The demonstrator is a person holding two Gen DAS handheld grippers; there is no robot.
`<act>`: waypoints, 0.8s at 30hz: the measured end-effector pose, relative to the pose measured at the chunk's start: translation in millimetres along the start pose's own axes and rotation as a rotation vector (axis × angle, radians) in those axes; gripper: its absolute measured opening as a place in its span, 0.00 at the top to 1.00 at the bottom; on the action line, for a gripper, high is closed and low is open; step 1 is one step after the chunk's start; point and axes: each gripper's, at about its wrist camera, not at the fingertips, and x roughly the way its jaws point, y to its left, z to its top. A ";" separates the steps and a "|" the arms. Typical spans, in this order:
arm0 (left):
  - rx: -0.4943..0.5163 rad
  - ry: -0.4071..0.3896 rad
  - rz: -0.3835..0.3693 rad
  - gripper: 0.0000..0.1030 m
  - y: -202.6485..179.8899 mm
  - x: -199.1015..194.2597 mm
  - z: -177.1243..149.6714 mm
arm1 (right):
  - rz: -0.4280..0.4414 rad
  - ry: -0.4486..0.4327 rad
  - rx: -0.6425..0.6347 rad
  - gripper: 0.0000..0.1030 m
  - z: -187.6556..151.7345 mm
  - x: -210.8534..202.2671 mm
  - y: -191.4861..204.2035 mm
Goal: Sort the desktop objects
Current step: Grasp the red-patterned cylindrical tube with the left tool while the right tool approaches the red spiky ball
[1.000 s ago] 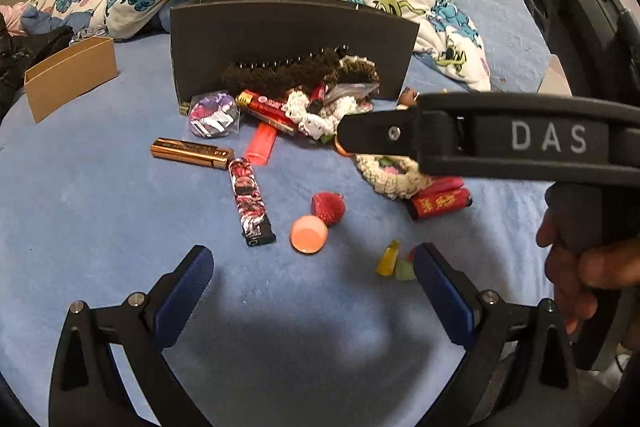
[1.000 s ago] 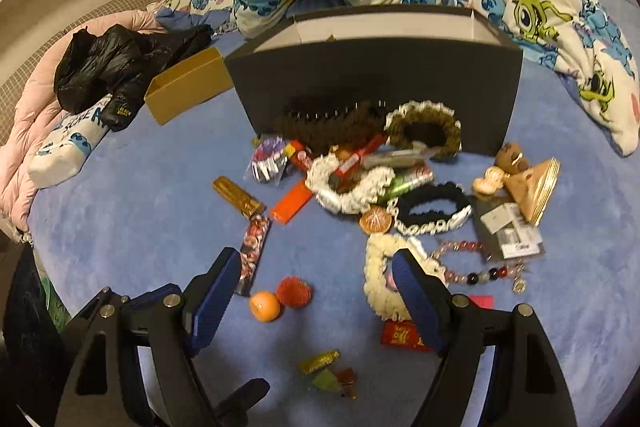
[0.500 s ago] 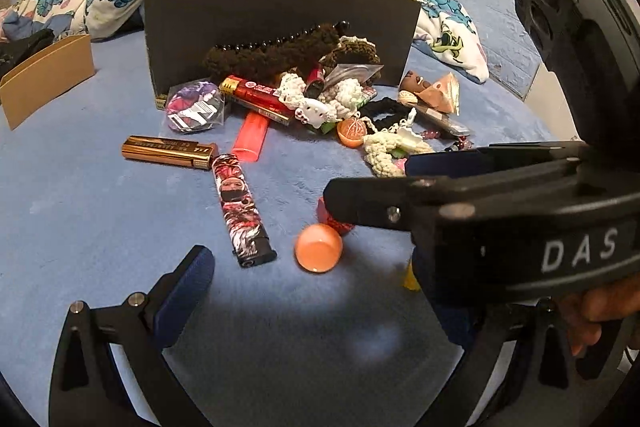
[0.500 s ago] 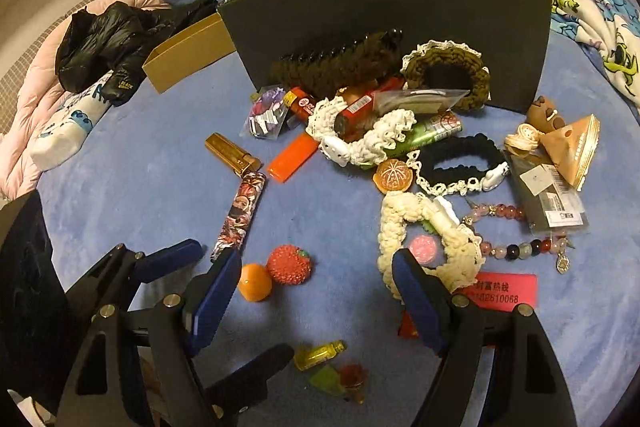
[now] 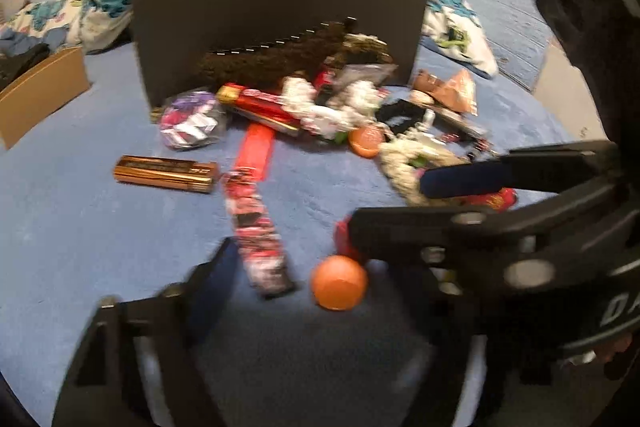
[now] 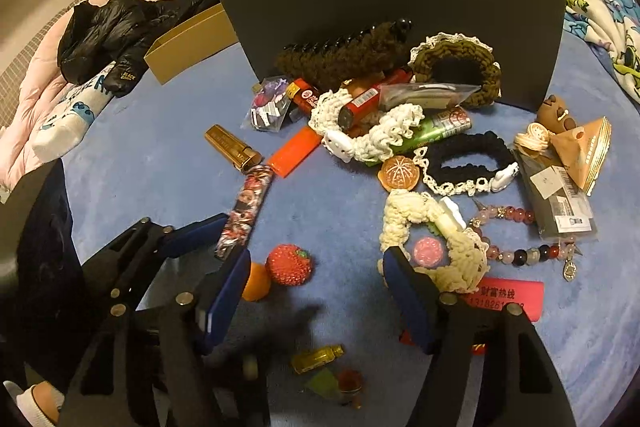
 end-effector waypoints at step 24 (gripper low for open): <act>0.012 -0.047 -0.009 0.80 8.6 -40.0 -0.2 | 0.022 -0.034 -0.016 0.31 -2.0 -22.2 5.2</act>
